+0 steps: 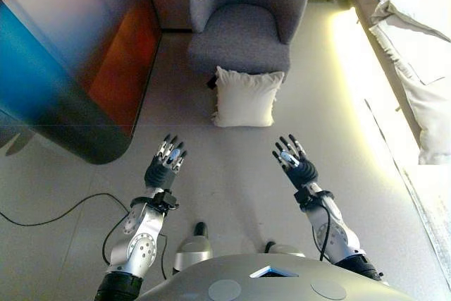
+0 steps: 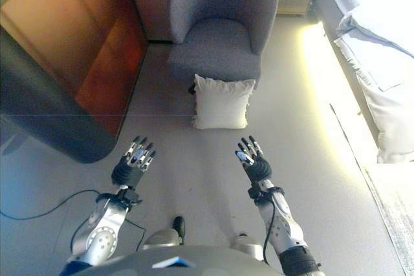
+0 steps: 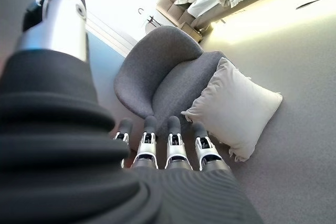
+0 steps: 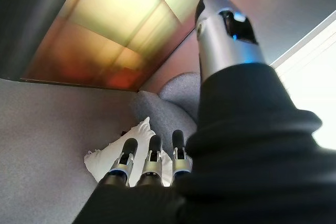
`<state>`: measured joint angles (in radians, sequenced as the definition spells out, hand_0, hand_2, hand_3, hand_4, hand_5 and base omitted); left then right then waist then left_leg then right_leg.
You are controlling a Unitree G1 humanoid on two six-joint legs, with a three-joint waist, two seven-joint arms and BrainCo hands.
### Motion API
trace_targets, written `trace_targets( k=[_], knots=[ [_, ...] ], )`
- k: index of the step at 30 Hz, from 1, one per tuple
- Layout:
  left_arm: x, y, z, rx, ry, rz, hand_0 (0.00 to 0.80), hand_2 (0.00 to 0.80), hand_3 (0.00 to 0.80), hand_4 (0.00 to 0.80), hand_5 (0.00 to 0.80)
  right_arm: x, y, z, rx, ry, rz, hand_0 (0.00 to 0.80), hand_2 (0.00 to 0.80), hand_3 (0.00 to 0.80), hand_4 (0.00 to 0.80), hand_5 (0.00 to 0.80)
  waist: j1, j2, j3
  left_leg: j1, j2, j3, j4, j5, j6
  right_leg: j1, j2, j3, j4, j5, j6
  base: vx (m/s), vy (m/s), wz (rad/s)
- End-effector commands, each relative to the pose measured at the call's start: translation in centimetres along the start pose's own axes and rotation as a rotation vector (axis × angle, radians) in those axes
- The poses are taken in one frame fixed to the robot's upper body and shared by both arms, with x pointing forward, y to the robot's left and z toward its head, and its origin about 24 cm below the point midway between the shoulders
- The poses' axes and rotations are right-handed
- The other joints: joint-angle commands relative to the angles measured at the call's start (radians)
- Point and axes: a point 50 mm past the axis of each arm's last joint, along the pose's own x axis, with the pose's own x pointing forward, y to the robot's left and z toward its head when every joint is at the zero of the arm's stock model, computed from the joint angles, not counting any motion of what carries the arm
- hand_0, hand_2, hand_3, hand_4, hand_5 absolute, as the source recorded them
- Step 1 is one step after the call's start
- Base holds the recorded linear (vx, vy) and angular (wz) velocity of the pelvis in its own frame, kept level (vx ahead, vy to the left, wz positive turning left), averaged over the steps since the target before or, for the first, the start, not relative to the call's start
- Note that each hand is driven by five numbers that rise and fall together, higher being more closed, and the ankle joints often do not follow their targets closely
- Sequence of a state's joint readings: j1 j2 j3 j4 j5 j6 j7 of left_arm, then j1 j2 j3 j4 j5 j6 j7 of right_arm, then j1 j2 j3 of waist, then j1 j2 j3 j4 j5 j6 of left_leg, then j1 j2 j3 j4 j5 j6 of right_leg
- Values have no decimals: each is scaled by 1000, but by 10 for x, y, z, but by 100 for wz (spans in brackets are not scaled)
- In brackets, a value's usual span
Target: Pick up the cushion and take it to the sofa
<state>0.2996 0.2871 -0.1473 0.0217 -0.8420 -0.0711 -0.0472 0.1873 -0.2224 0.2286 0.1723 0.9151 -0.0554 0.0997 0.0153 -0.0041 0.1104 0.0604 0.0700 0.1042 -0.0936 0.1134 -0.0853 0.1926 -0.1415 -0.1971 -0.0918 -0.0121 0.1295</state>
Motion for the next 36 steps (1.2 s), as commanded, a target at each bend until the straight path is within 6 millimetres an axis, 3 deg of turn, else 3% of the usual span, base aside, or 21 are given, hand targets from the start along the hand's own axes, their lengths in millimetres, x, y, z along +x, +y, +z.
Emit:
trace_targets(
  k=[1, 15, 26, 36],
  knots=[
    [16, -22, 24, 45, -100, -98, 0, 0, 0, 0, 0, 8, 18, 24, -33, -119, 102, 0, 0, 0, 0, 0, 21, -3, 22, 91, -20, 37, 6, -145, 31, -50, 18, -56, 7, 24, 11, 0, 0, 0],
    [14, -18, 23, 56, -102, -89, 0, 0, 0, 0, 0, 7, 16, 21, -37, -100, 95, 0, 0, 0, 0, 0, 20, -2, 18, 93, -22, 37, 8, -147, 31, -53, 18, -54, 7, 24, 11, 0, 0, 0],
    [9, -11, 27, 66, -114, -59, 0, 0, 0, 0, 0, 6, 17, 18, -47, -77, 105, 0, 0, 0, 0, 0, 26, -16, 29, 70, -22, 47, 97, -179, 35, -52, 16, -35, 26, 17, -3, 14, -30, -1],
    [6, -12, 25, 69, -121, -46, 0, 0, 0, 0, 0, 5, 13, 25, -73, -88, 96, 0, 0, 0, 0, 0, 26, -23, 25, 55, -2, 38, 121, -175, 14, -55, 47, -25, 14, 10, -26, 3, -53, -2]
  ],
)
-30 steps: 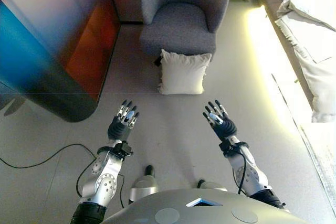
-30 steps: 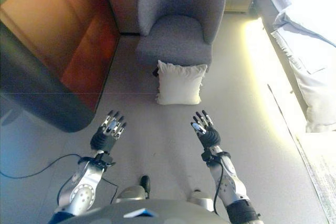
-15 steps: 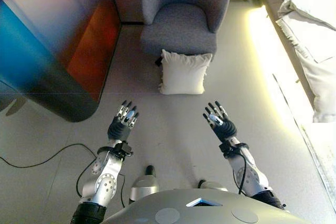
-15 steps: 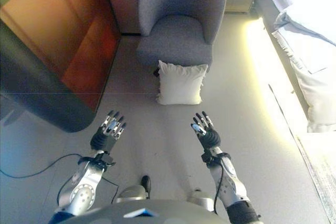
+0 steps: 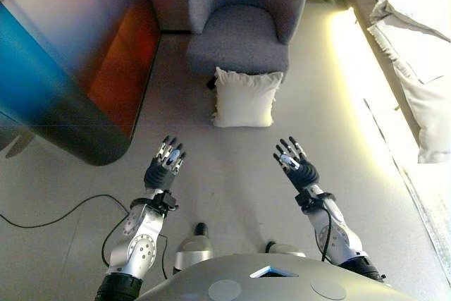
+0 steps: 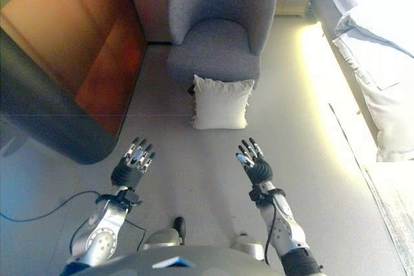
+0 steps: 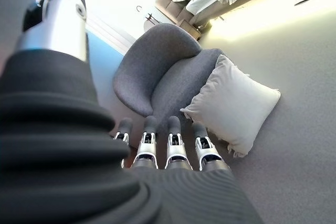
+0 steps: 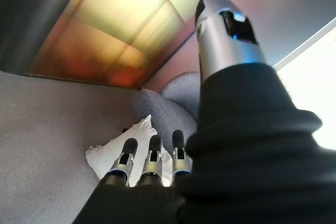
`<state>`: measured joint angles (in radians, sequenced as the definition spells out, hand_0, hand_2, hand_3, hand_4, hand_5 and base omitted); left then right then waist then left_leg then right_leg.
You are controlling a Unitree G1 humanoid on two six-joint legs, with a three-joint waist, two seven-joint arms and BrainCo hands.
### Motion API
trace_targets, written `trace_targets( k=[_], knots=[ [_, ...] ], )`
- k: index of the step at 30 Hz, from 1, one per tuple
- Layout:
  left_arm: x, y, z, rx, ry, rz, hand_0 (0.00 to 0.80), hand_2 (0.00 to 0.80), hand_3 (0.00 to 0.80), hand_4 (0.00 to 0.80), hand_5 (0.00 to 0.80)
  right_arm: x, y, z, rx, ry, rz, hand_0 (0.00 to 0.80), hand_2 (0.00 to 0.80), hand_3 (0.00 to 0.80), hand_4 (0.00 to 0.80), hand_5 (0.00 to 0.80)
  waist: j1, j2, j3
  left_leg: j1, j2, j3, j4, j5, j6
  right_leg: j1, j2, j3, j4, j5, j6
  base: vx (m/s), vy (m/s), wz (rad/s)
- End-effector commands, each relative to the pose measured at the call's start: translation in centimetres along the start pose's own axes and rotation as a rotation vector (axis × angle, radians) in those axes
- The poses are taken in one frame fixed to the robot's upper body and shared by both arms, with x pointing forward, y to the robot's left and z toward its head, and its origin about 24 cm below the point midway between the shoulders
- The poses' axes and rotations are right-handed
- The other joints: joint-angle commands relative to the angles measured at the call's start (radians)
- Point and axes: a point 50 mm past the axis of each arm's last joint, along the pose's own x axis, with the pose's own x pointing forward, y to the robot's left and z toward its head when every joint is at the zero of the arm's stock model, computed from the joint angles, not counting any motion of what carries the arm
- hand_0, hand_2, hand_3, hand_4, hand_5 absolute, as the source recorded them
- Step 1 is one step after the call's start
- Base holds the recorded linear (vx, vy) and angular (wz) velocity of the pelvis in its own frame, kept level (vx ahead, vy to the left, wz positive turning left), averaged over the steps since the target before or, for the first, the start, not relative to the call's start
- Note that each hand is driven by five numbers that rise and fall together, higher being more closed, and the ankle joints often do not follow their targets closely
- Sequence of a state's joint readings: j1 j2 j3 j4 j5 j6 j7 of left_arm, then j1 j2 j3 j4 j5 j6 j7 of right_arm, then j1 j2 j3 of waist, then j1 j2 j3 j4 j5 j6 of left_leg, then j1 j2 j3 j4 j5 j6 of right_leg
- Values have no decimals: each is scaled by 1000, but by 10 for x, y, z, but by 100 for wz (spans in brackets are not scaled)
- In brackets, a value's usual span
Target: Pick up the cushion and take it to the sofa
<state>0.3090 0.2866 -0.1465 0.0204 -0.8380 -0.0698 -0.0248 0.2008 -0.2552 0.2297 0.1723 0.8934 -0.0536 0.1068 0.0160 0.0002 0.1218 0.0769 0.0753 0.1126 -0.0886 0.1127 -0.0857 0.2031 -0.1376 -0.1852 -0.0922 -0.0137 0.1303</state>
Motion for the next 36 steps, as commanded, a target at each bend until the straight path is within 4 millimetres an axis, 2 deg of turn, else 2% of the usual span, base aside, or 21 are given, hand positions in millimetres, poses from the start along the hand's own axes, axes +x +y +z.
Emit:
trace_targets(
  k=[1, 5, 8, 9, 12, 15, 18, 20, 21, 23, 25, 26, 28, 29, 33, 35, 36],
  knots=[
    [8, -15, 26, 64, -129, -74, 0, 0, 0, 0, 0, 8, 18, 24, -30, -103, 101, 0, 0, 0, 0, 0, 23, -28, 16, 31, -6, 27, 127, -174, 12, -68, 46, -33, 15, 11, -30, -25, -36, -1],
    [11, -17, 24, 95, -124, -71, 0, 0, 0, 0, 0, 10, 16, 26, -86, -100, 88, 0, 0, 0, 0, 0, 19, -40, 36, -35, -5, 18, 285, -170, 3, -87, 53, -21, 26, 12, -52, -44, -33, -1],
    [14, -15, 21, 103, -117, -49, 0, 0, 0, 0, 0, 11, 11, 24, -91, -87, 67, 0, 0, 0, 0, 0, 20, -46, 62, -115, -11, 24, 431, -139, 3, -96, 53, -24, 39, 24, -65, -39, 20, 1],
    [15, -13, 20, 99, -110, -45, 0, 0, 0, 0, 0, 11, 10, 24, -95, -90, 57, 0, 0, 0, 0, 0, 22, -44, 68, -125, -18, 30, 430, -141, 8, -97, 50, -23, 44, 26, -63, 2, 130, 6],
    [13, -8, 16, 110, -93, -25, 0, 0, 0, 0, 0, 13, 9, 21, -80, -95, 60, 0, 0, 0, 0, 0, 20, -40, 69, -77, -58, 28, 328, -212, 42, -109, 27, -6, 60, 33, -40, 58, 216, -2],
    [8, -3, 14, 104, -94, -18, 0, 0, 0, 0, 0, 7, 5, 19, -47, -94, 45, 0, 0, 0, 0, 0, -1, -29, 47, -26, -78, 41, 243, -227, 57, -121, 6, 16, 70, 36, -13, 58, 236, -19],
    [5, 0, 18, 127, -111, -22, 0, 0, 0, 0, 0, 3, 4, 13, -40, -81, 29, 0, 0, 0, 0, 0, -13, -18, 40, 7, -80, 53, 187, -227, 74, -151, -34, 21, 128, 27, 22, 29, 204, -8],
    [5, 2, 21, 137, -117, -36, 0, 0, 0, 0, 0, 4, 5, 12, -16, -85, 44, 0, 0, 0, 0, 0, -13, -12, 45, 8, -83, 51, 177, -226, 88, -169, -64, 27, 189, 16, 37, 3, 198, 6],
    [6, 2, 22, 141, -118, -45, 0, 0, 0, 0, 0, 4, 7, 11, -7, -93, 45, 0, 0, 0, 0, 0, -13, -9, 49, 0, -91, 44, 179, -227, 103, -189, -95, 37, 253, 29, 38, -18, 220, 11],
    [8, 0, 25, 147, -118, -73, 0, 0, 0, 0, 0, 5, 10, 13, 13, -116, 38, 0, 0, 0, 0, 0, -11, -3, 59, -21, -110, 26, 195, -235, 130, -244, -129, 51, 377, 54, 25, -23, 241, 14],
    [10, -1, 26, 158, -115, -95, 0, 0, 0, 0, 0, 4, 11, 13, 35, -135, 17, 0, 0, 0, 0, 0, -13, 21, 82, -33, -131, 13, 222, -252, 159, -345, -179, 62, 609, 118, -4, 12, 317, 17],
    [11, -1, 27, 161, -110, -98, 0, 0, 0, 0, 0, 3, 10, 13, 43, -139, 11, 0, 0, 0, 0, 0, -15, 23, 93, -16, -141, 7, 231, -278, 161, -368, -194, 74, 684, 118, 5, 69, 250, 18],
    [11, -2, 28, 160, -112, -111, 0, 0, 0, 0, 0, 1, 13, 10, 62, -136, 31, 0, 0, 0, 0, 0, -15, 24, 103, -4, -147, 19, 240, -296, 162, -405, -211, 69, 732, 137, 13, 76, 138, 21],
    [10, -2, 29, 161, -116, -115, 0, 0, 0, 0, 0, 0, 13, 9, 61, -132, 37, 0, 0, 0, 0, 0, -15, 23, 101, -7, -145, 28, 237, -282, 161, -409, -208, 49, 694, 157, 3, 90, 43, 4],
    [8, -4, 33, 168, -127, -120, 0, 0, 0, 0, 0, 1, 12, 10, 55, -125, 39, 0, 0, 0, 0, 0, -29, -4, 106, 21, -160, 14, 230, -312, 145, -413, -152, 18, 461, 170, 30, 173, -90, -15],
    [12, -8, 36, 168, -141, -124, 0, 0, 0, 0, 0, 6, 12, 16, 57, -138, 46, 0, 0, 0, 0, 0, -48, -33, 116, 34, -182, -5, 236, -347, 141, -445, -119, 7, 248, 192, 58, 272, -167, -4],
    [14, -9, 36, 166, -142, -125, 0, 0, 0, 0, 0, 8, 10, 18, 53, -141, 45, 0, 0, 0, 0, 0, -58, -35, 118, 47, -186, -16, 236, -361, 140, -455, -98, -1, 160, 207, 67, 320, -138, -2]
  ],
)
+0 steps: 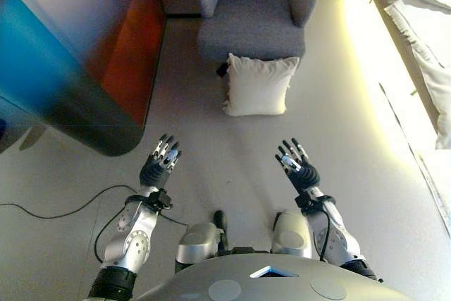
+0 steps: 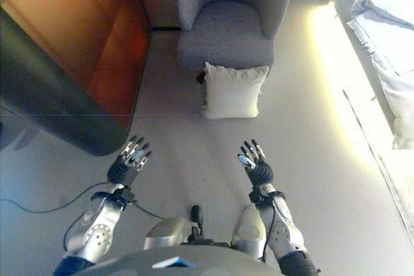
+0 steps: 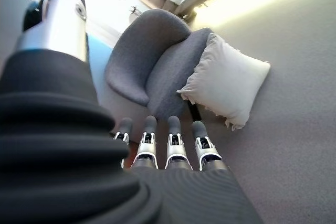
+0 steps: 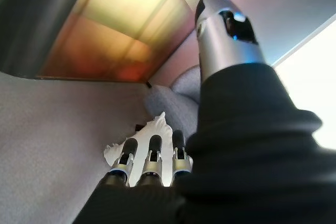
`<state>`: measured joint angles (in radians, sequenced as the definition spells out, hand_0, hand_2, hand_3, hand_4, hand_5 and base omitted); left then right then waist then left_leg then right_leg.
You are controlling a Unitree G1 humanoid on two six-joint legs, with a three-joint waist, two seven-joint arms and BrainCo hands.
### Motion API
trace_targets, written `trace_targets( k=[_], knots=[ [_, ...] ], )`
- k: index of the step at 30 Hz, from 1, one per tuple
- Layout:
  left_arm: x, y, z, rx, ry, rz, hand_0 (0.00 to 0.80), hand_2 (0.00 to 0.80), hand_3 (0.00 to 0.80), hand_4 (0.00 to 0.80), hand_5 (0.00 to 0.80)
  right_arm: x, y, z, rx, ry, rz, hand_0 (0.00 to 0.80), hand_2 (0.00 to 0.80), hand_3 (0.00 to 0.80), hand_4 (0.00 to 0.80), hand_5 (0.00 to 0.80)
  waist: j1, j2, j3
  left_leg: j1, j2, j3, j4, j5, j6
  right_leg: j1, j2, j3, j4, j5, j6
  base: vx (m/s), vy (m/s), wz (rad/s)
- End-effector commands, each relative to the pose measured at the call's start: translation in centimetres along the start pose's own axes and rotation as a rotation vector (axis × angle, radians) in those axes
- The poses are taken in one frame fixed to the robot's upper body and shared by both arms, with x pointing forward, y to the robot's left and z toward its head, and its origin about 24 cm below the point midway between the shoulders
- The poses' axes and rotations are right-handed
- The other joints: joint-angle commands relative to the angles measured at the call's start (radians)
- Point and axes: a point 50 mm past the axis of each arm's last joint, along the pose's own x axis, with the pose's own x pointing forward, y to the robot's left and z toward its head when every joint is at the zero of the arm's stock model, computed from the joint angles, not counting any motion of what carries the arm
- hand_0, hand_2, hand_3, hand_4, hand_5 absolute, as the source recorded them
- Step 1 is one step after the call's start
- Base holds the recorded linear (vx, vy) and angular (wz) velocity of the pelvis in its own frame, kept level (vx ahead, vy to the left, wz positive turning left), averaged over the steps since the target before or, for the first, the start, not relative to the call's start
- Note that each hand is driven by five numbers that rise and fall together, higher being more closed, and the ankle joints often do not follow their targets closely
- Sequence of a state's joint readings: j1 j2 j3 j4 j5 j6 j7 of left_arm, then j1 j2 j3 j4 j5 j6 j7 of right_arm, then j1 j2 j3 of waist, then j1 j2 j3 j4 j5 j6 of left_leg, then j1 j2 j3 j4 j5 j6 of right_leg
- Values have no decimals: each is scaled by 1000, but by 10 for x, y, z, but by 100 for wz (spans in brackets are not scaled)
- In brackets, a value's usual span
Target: Pick up the cushion and take it to the sofa
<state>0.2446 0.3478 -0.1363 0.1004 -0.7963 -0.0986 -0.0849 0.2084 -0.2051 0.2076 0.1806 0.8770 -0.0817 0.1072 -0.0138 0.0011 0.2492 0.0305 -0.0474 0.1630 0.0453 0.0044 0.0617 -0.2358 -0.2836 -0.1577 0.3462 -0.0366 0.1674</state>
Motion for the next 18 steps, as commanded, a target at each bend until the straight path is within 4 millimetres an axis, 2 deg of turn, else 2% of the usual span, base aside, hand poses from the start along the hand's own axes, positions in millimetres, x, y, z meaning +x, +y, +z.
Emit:
trace_targets(
  k=[1, 4, 6, 7, 8, 11, 12, 13, 14, 16, 17, 18],
  knots=[
    [5, -17, 25, 55, -126, -76, 0, 0, 0, 0, 0, 9, 6, 22, 13, -101, 57, 0, 0, 0, 0, 0, -35, -37, -9, 107, -66, -75, 99, -260, -7, -26, 65, -37, -330, 241, 35, 352, -122, 5],
    [5, -18, 17, 56, -97, -59, 0, 0, 0, 0, 0, 8, 4, 21, 11, -86, 49, 0, 0, 0, 0, 0, -53, -41, -12, 151, -72, -100, 86, -281, 5, -56, 97, -58, -399, 279, 44, 417, -146, 20],
    [3, -18, 12, 56, -77, -52, 0, 0, 0, 0, 0, 6, 3, 20, 10, -84, 48, 0, 0, 0, 0, 0, -56, -45, -14, 158, -77, -110, 98, -300, 17, -62, 93, -53, -355, 287, 38, 430, -174, 49],
    [0, -16, 9, 54, -71, -49, 0, 0, 0, 0, 0, 5, 1, 18, 7, -80, 50, 0, 0, 0, 0, 0, -55, -46, -20, 153, -76, -108, 115, -309, 25, -48, 88, -54, -336, 261, 33, 427, -185, 21],
    [-2, -16, 7, 58, -71, -53, 0, 0, 0, 0, 0, 3, 0, 17, 4, -74, 47, 0, 0, 0, 0, 0, -56, -45, -27, 153, -72, -104, 129, -314, 23, -39, 86, -57, -333, 249, 31, 489, -203, -9],
    [-8, -19, 6, 51, -70, -92, 0, 0, 0, 0, 0, -4, -1, 15, -19, -51, 60, 0, 0, 0, 0, 0, -73, -31, -55, 208, -26, -85, 151, -327, -10, -38, 88, -57, -261, 225, 25, 468, -195, -15],
    [-11, -18, 4, 33, -55, -96, 0, 0, 0, 0, 0, -6, -1, 14, -48, -36, 60, 0, 0, 0, 0, 0, -79, -14, -72, 237, 12, -79, 170, -276, -39, -25, 107, -54, -235, 206, 9, 366, -194, 6],
    [-12, -18, 3, 30, -52, -96, 0, 0, 0, 0, 0, -7, -1, 14, -55, -35, 61, 0, 0, 0, 0, 0, -82, -15, -78, 238, 16, -80, 175, -254, -46, -23, 109, -53, -233, 203, 4, 476, -321, 12],
    [-15, -17, 1, 23, -32, -88, 0, 0, 0, 0, 0, -6, 1, 15, -95, -30, 86, 0, 0, 0, 0, 0, -75, -4, -100, 219, 54, -76, 260, -148, -89, 25, 142, -58, -237, 160, -36, 377, -311, 8],
    [-16, -15, -3, 20, -25, -59, 0, 0, 0, 0, 0, -5, -2, 17, -142, -29, 96, 0, 0, 0, 0, 0, -58, -7, -120, 158, 61, -78, 416, -46, -122, 86, 163, -75, -255, 120, -78, 383, -324, 2],
    [-15, -14, -5, 14, -24, -38, 0, 0, 0, 0, 0, -3, -3, 18, -178, -32, 84, 0, 0, 0, 0, 0, -48, -11, -125, 117, 51, -78, 504, -16, -134, 110, 164, -87, -258, 103, -97, 282, -241, -14],
    [-14, -13, -6, 13, -22, -18, 0, 0, 0, 0, 0, -1, -5, 20, -208, -35, 71, 0, 0, 0, 0, 0, -41, -20, -130, 78, 54, -57, 558, 8, -139, 130, 157, -100, -260, 89, -110, 275, -258, -46]
  ],
)
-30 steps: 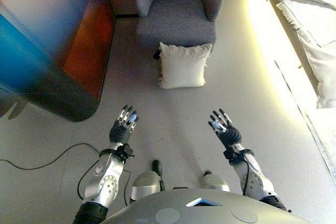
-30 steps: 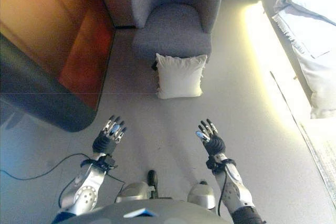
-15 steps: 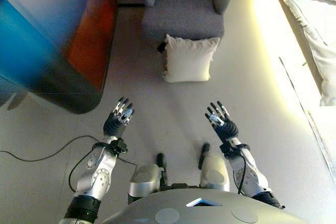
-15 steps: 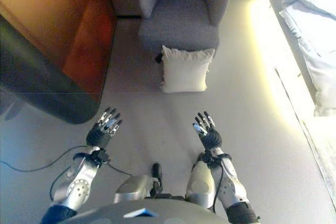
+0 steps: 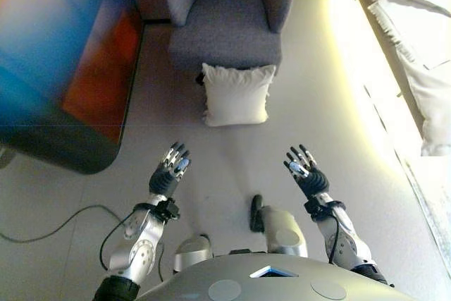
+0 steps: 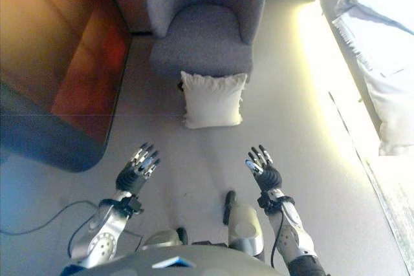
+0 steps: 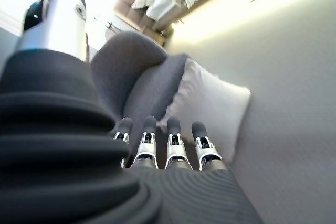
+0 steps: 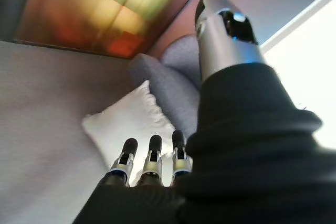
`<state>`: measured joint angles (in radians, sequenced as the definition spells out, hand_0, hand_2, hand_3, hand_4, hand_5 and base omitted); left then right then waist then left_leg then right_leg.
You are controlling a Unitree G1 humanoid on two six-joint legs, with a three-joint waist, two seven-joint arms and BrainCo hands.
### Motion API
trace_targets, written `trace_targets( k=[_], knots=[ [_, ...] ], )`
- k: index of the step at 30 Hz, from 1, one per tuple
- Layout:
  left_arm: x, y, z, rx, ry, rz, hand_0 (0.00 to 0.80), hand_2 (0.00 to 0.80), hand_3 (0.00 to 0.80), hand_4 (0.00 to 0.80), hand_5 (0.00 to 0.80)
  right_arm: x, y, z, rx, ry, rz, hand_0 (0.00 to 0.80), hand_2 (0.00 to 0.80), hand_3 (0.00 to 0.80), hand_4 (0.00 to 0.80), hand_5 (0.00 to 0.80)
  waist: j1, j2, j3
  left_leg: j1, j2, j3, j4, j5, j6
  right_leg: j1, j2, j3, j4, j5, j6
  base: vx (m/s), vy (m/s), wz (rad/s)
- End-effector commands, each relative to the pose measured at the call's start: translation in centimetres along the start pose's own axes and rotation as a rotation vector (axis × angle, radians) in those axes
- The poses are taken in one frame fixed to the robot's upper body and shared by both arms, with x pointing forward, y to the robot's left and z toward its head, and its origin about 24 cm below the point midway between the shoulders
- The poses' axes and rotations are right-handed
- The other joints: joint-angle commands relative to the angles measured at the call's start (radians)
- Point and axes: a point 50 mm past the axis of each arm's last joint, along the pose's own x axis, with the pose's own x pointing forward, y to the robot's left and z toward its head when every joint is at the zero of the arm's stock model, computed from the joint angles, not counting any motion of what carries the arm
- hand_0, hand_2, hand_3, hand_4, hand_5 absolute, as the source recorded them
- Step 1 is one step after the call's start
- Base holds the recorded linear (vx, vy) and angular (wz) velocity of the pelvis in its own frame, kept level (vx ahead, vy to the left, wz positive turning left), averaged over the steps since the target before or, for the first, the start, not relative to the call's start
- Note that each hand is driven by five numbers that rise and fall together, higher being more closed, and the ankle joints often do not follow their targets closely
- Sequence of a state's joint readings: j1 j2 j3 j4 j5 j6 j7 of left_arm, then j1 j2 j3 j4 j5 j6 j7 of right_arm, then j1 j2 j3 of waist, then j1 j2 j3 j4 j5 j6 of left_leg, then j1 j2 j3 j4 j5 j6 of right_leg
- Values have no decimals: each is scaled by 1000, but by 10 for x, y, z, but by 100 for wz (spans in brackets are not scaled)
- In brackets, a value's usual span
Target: Pick up the cushion and take it to the sofa
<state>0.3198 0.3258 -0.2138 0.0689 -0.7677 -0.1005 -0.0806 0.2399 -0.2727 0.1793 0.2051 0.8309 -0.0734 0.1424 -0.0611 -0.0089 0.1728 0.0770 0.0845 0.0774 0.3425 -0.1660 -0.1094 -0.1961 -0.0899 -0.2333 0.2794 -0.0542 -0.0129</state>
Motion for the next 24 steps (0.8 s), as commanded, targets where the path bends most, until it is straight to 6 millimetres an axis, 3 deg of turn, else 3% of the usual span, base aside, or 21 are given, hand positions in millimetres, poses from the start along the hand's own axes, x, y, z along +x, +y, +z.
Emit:
trace_targets(
  k=[1, 3, 4, 5, 6, 8, 9, 10, 11, 12, 14, 20, 24],
  knots=[
    [2, 2, 19, 21, -103, 31, 0, 0, 0, 0, 0, 13, 14, 21, -136, -88, 75, 0, 0, 0, 0, 0, 19, -14, -50, -33, -31, 88, 336, 173, 31, 126, -43, -46, -190, 77, 54, 225, -231, -62],
    [3, 3, 21, 21, -108, 35, 0, 0, 0, 0, 0, 17, 14, 25, -122, -103, 64, 0, 0, 0, 0, 0, 33, -15, -38, -93, 19, 137, 336, 156, 39, 154, -59, -56, -176, 49, 48, 185, -141, -38],
    [4, 4, 22, 36, -115, 24, 0, 0, 0, 0, 0, 20, 16, 28, -85, -121, 69, 0, 0, 0, 0, 0, 43, -11, -25, -113, 54, 163, 264, 153, 38, 178, -72, -55, -164, 31, 50, 163, -40, -1],
    [5, 4, 22, 47, -117, 23, 0, 0, 0, 0, 0, 21, 17, 29, -71, -126, 71, 0, 0, 0, 0, 0, 46, -8, -21, -110, 62, 169, 227, 160, 35, 185, -72, -51, -161, 25, 51, 216, 35, 1],
    [5, 6, 23, 55, -120, 26, 0, 0, 0, 0, 0, 22, 16, 31, -42, -137, 60, 0, 0, 0, 0, 0, 47, 7, -15, -108, 82, 170, 102, 195, 25, 200, -68, -35, -153, 10, 58, 192, 87, 7],
    [7, 6, 25, 46, -122, 26, 0, 0, 0, 0, 0, 21, 16, 32, -11, -143, 50, 0, 0, 0, 0, 0, 50, 24, -9, -114, 93, 144, -33, 237, 14, 216, -63, -13, -149, -4, 70, 223, 135, 13],
    [7, 5, 25, 32, -123, 24, 0, 0, 0, 0, 0, 18, 15, 31, 2, -143, 43, 0, 0, 0, 0, 0, 60, 46, -5, -131, 95, 94, -182, 294, -11, 238, -50, 12, -157, -17, 81, 244, 150, 19],
    [7, 5, 24, 23, -123, 24, 0, 0, 0, 0, 0, 17, 15, 31, 1, -141, 43, 0, 0, 0, 0, 0, 69, 55, -5, -147, 99, 64, -241, 320, -21, 249, -44, 26, -165, -21, 85, 279, 145, 14],
    [5, 4, 24, 12, -123, 24, 0, 0, 0, 0, 0, 17, 15, 29, -2, -137, 47, 0, 0, 0, 0, 0, 79, 59, -1, -157, 99, 28, -293, 339, -29, 265, -40, 44, -173, -27, 89, 282, 86, 4],
    [3, 4, 22, 2, -127, 27, 0, 0, 0, 0, 0, 16, 17, 27, 0, -124, 63, 0, 0, 0, 0, 0, 93, 57, 9, -168, 88, -40, -350, 357, -31, 290, -25, 95, -193, -36, 90, 292, 69, -13],
    [-1, 5, 20, 9, -138, 30, 0, 0, 0, 0, 0, 15, 20, 22, 5, -102, 85, 0, 0, 0, 0, 0, 106, 59, 10, -192, 70, -114, -396, 357, -22, 305, 3, 167, -212, -44, 85, 293, 63, -46],
    [1, 10, 23, 5, -142, 34, 0, 0, 0, 0, 0, 11, 23, 10, 12, -61, 92, 0, 0, 0, 0, 0, 124, 68, 3, -220, 39, -90, -407, 324, -15, 370, 3, 157, -186, -109, 92, 263, 77, -44],
    [4, 11, 27, 12, -140, 34, 0, 0, 0, 0, 0, 8, 26, 12, 45, -83, 82, 0, 0, 0, 0, 0, 129, 54, -7, -254, 8, -60, -362, 297, 2, 410, -7, 154, -167, -144, 105, 340, 138, 14]
  ],
)
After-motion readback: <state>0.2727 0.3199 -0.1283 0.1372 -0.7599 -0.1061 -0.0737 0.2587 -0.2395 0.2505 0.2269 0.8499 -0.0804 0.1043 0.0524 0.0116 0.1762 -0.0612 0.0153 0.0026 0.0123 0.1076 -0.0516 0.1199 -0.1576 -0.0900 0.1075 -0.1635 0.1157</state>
